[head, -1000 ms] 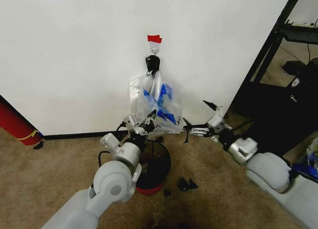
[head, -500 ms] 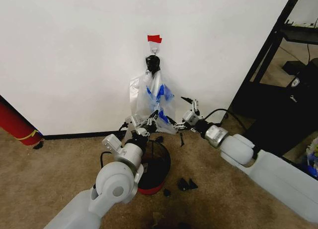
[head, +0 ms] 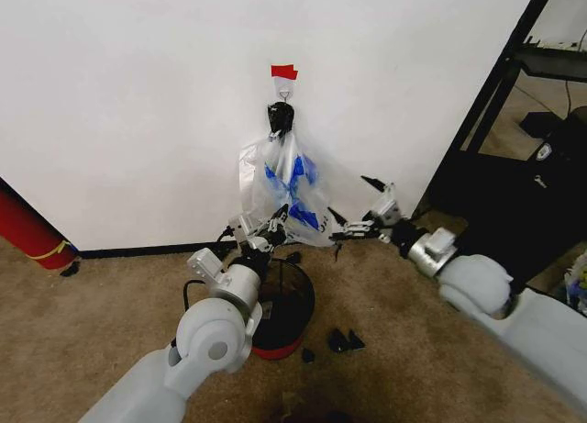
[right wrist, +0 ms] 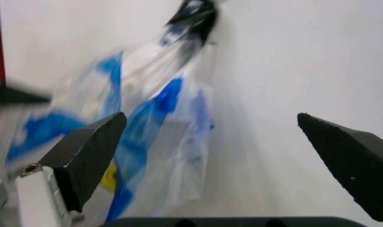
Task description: Pick up the garbage bag from the wall and place it over the trash bin.
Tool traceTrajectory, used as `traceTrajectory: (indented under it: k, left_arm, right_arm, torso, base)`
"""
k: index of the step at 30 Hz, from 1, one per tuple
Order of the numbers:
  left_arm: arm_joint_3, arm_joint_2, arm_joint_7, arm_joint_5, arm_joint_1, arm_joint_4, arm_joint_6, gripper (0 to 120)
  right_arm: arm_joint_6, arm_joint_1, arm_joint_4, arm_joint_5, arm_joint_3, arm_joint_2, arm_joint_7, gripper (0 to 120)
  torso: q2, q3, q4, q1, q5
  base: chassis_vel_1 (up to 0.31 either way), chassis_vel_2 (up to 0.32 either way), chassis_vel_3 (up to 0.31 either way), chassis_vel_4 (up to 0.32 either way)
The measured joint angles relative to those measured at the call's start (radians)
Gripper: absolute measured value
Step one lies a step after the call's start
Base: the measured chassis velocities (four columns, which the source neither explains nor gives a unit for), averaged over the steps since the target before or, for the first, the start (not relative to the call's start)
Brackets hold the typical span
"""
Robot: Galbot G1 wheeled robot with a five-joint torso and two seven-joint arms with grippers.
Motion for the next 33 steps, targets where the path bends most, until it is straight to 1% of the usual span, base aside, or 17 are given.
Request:
traceTrajectory:
  k: [1,2,4,6,7,10,12,13,14,16,18,21,22,27,33]
  left_arm:
    - [0.005,-0.007,0.000,0.001,-0.001,0.004,0.000,0]
    - [0.008,-0.011,0.000,0.001,-0.001,0.005,-0.001,0]
    - [0.013,-0.016,-0.001,0.002,0.002,0.005,-0.001,0]
    - [0.017,-0.020,-0.002,0.008,0.005,0.004,-0.001,0]
    - [0.017,-0.020,-0.002,0.008,0.005,0.004,-0.001,0]
    - [0.017,-0.022,-0.004,0.009,0.007,0.002,-0.003,0]
    - [0.015,-0.021,-0.006,0.009,0.008,0.000,-0.005,0]
    - [0.014,-0.019,-0.006,0.009,0.010,-0.002,-0.006,0]
    - [0.014,-0.019,-0.006,0.009,0.010,-0.002,-0.006,0]
    - [0.006,-0.016,-0.006,0.010,0.018,-0.008,-0.008,0]
    - [0.003,-0.016,-0.006,0.011,0.022,-0.011,-0.009,0]
    - [0.001,-0.015,-0.006,0.011,0.026,-0.016,-0.009,0]
    - [0.001,-0.015,-0.006,0.011,0.026,-0.016,-0.009,0]
    - [0.002,-0.020,-0.005,0.017,0.033,-0.025,-0.010,0]
    - [0.003,-0.013,-0.005,0.017,0.038,-0.031,-0.010,0]
  right_arm:
    - [-0.015,0.011,0.003,0.071,0.023,-0.007,0.002,100]
    - [-0.027,0.026,0.002,0.108,0.036,-0.008,0.004,100]
    - [-0.037,0.047,-0.007,0.124,0.049,-0.011,0.001,100]
    - [-0.022,0.055,-0.021,0.048,0.024,-0.020,-0.025,100]
    - [-0.022,0.055,-0.021,0.048,0.024,-0.020,-0.025,100]
    - [0.006,0.071,-0.038,-0.083,-0.043,-0.010,-0.054,100]
    - [0.010,0.096,-0.052,-0.148,-0.103,0.013,-0.063,100]
    - [0.012,0.114,-0.064,-0.177,-0.135,0.026,-0.065,100]
    - [0.012,0.114,-0.064,-0.177,-0.135,0.026,-0.065,100]
    - [0.022,0.194,-0.138,-0.263,-0.244,0.081,-0.069,100]
    - [0.027,0.243,-0.199,-0.294,-0.306,0.114,-0.069,100]
    - [0.034,0.300,-0.266,-0.342,-0.372,0.150,-0.069,100]
    - [0.034,0.300,-0.266,-0.342,-0.372,0.150,-0.069,100]
    - [0.039,0.365,-0.315,-0.421,-0.446,0.175,-0.068,100]
    - [0.031,0.400,-0.321,-0.456,-0.489,0.182,-0.077,100]
  torso:
    - [0.000,0.000,-0.0004,0.000,0.0003]
    - [0.000,0.000,-0.0004,0.000,0.0003]
    - [0.000,0.000,0.0001,0.000,-0.0002]
    - [0.000,0.000,-0.0001,0.000,0.0000]
    - [0.000,0.000,-0.0001,0.000,0.0000]
    - [0.000,0.000,-0.0006,0.000,0.0002]
    - [0.000,0.000,-0.0007,0.000,0.0004]
    - [0.000,0.000,-0.0002,0.000,0.0004]
    - [0.000,0.000,-0.0002,0.000,0.0004]
    - [0.000,0.000,0.0003,0.000,-0.0001]
    - [0.000,0.000,0.0001,0.000,0.0002]
    - [0.000,0.000,-0.0003,0.000,0.0000]
    - [0.000,0.000,-0.0003,0.000,0.0000]
    - [0.000,0.000,-0.0002,0.000,0.0002]
    - [0.000,0.000,-0.0003,0.000,0.0001]
  base:
    - [0.000,0.000,0.000,0.000]
    - [0.000,0.000,0.000,0.000]
    - [0.000,0.000,0.000,0.000]
    - [0.000,0.000,0.000,0.000]
    - [0.000,0.000,0.000,0.000]
    - [0.000,0.000,0.000,0.000]
    - [0.000,0.000,0.000,0.000]
    - [0.000,0.000,0.000,0.000]
    - [0.000,0.000,0.000,0.000]
    - [0.000,0.000,0.000,0.000]
    - [0.000,0.000,0.000,0.000]
    - [0.000,0.000,0.000,0.000]
    - [0.000,0.000,0.000,0.000]
    - [0.000,0.000,0.000,0.000]
    - [0.000,0.000,0.000,0.000]
